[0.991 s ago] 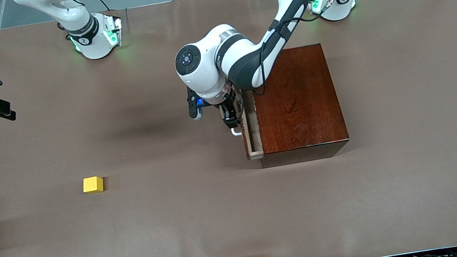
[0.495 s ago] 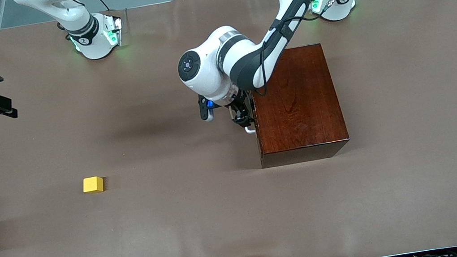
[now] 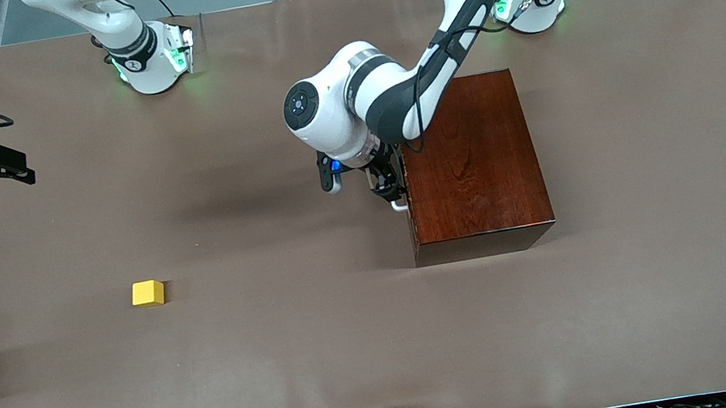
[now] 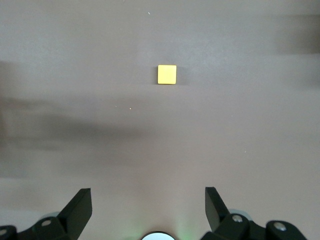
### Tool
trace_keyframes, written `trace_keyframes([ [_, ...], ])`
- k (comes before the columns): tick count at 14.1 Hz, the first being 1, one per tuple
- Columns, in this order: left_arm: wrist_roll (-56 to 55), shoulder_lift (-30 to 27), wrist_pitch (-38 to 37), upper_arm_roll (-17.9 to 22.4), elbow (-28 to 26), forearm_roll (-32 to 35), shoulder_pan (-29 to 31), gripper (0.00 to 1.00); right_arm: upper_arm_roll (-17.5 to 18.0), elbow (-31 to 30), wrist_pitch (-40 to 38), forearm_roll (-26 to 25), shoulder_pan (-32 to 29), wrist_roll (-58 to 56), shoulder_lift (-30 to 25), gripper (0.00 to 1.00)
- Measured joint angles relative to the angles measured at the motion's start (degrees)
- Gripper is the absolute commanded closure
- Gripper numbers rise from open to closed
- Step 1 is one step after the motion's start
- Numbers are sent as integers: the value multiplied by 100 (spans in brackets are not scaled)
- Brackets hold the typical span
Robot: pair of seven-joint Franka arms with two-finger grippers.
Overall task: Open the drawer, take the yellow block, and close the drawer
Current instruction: 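Press the drawer front fully closed with the left gripper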
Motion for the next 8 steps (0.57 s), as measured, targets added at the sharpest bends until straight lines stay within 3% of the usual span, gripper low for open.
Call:
trace_keyframes([
  [5, -1130, -106, 1286, -166, 4, -3, -11, 0, 3, 32, 61, 0, -32, 0, 0, 0],
  [8, -1980, -435, 1610, -174, 28, -408, 18, 0, 11, 72, 106, 0, -32, 0, 0, 0],
])
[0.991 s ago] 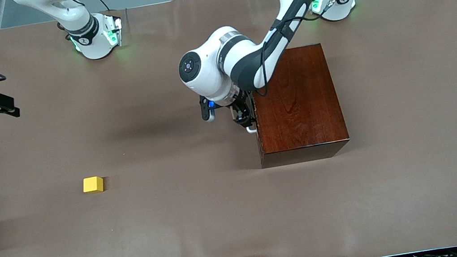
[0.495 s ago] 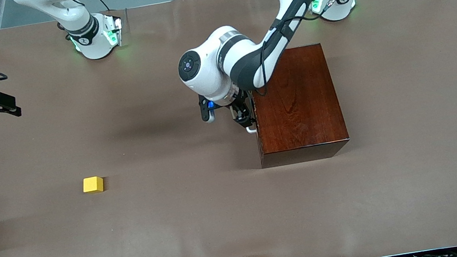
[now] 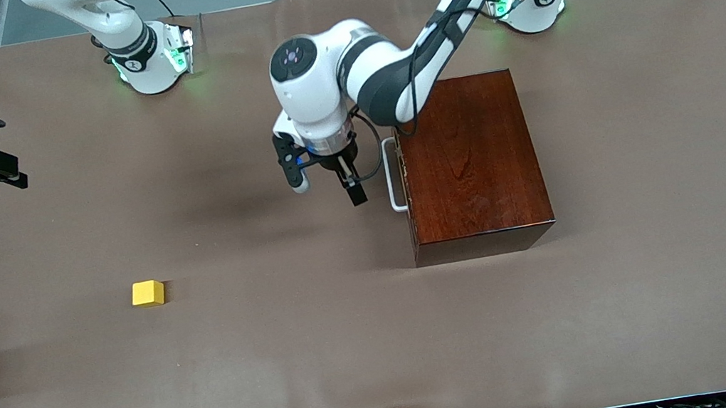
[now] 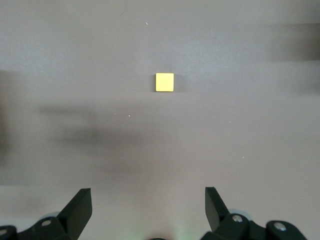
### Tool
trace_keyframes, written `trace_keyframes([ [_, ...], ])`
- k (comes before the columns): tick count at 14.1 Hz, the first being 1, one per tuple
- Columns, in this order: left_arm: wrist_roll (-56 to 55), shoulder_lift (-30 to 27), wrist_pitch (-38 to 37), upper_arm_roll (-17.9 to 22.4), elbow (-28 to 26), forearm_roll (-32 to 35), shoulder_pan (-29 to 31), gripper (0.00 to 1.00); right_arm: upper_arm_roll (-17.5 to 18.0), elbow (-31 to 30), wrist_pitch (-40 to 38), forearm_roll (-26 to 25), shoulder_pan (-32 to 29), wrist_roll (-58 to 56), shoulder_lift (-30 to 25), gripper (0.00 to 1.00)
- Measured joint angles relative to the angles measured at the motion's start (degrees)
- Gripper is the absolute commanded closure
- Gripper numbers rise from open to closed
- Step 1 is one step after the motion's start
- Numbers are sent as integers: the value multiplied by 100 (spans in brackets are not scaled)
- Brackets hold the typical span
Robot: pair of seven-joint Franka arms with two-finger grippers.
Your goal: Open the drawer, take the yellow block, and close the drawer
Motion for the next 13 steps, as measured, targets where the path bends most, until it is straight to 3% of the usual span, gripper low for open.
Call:
trace_keyframes([
  [3, -1233, -528, -151, 47, 3, -292, 254, 0, 8, 8, 6, -1, 0, 0, 0, 0],
  [8, -3379, -1369, -1561, 77, -10, -573, 1323, 0, -2, 8, 67, -3, -15, 0, 3, 0],
  [13, -3671, -2041, -2396, 67, -31, -694, 2581, 0, 14, 8, 74, -1, -21, 0, 23, 0],
])
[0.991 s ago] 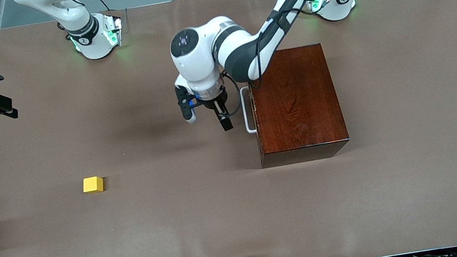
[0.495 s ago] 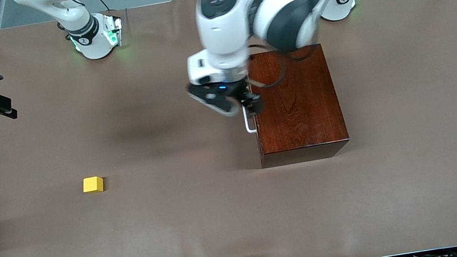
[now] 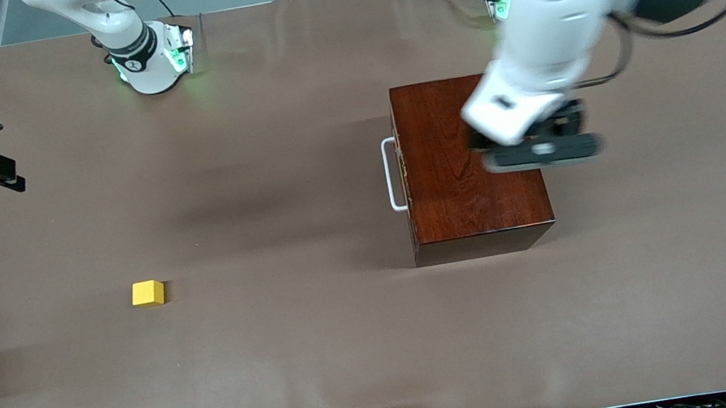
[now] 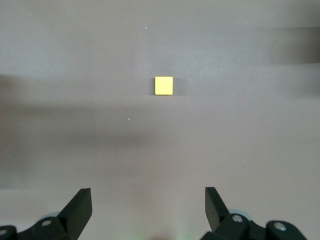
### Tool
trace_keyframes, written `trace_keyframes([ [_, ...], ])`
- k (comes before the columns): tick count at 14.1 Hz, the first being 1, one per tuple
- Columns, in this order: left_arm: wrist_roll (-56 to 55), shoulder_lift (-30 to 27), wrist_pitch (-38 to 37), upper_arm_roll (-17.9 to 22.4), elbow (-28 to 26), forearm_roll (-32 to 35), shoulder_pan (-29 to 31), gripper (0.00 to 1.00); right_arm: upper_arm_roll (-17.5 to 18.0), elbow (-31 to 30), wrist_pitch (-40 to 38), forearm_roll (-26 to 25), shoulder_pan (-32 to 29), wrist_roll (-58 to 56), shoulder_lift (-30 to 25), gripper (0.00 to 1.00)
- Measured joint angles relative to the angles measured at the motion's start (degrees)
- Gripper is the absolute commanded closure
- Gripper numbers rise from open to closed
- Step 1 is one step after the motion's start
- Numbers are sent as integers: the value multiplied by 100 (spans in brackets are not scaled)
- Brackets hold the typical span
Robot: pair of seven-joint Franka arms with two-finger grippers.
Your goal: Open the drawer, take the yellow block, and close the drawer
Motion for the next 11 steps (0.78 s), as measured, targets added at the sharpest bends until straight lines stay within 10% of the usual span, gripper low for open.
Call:
trace_keyframes([
  [11, 734, -1629, 127, 1237, -1769, -1417, 805, 0, 89, -7, -129, 2, 53, 0, 0, 0],
])
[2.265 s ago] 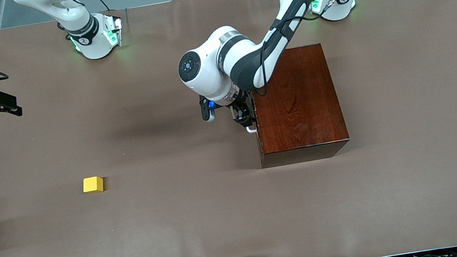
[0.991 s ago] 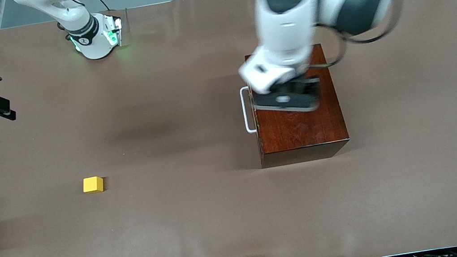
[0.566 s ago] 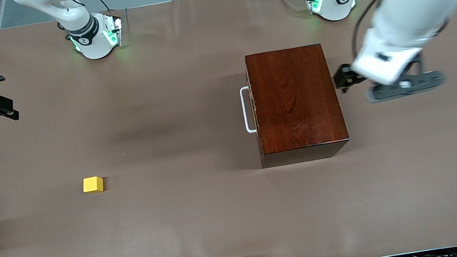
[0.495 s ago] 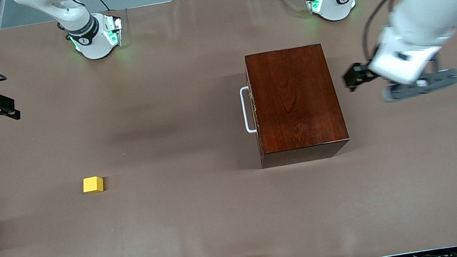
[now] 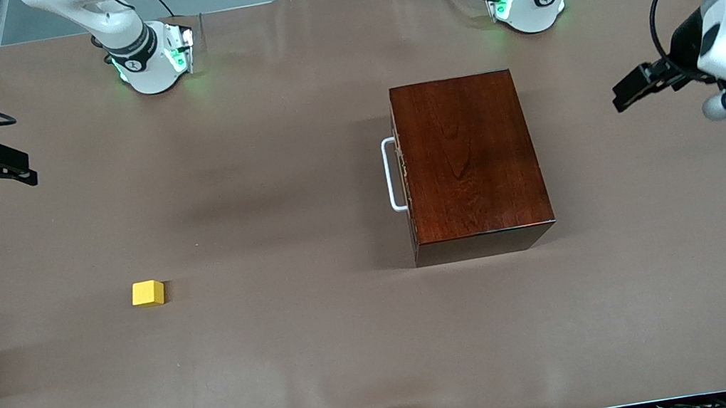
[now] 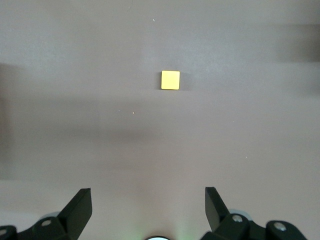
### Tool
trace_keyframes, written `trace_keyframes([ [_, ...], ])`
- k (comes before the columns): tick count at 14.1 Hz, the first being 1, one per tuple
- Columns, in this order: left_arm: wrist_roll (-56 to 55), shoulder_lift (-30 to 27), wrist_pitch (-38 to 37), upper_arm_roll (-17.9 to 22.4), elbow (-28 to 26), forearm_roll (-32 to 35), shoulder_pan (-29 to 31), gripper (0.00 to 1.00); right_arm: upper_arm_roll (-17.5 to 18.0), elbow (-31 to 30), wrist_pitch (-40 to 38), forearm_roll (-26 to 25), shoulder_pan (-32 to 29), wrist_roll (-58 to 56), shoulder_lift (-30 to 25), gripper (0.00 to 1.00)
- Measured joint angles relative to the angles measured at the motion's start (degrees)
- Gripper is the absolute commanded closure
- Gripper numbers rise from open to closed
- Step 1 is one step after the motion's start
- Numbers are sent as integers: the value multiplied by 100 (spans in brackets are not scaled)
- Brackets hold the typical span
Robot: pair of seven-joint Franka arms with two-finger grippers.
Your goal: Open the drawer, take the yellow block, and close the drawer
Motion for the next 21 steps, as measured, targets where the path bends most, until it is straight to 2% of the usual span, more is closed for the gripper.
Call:
trace_keyframes([
  [3, 898, -370, 289, 182, -503, 0, 60, 0, -1, 0, -1, 0, 0, 0, -1, 0],
  [6, 1391, -434, 495, 195, -599, 91, 60, 0, -1, 0, -1, 0, 0, 0, -2, 0],
  [15, 1449, -303, 711, 197, -638, 208, 84, 0, 4, 0, -69, 0, 3, -4, -2, 0],
  [21, 1449, -303, 710, 199, -637, 208, 93, 0, 12, 0, -88, 0, 239, -10, -2, 0],
])
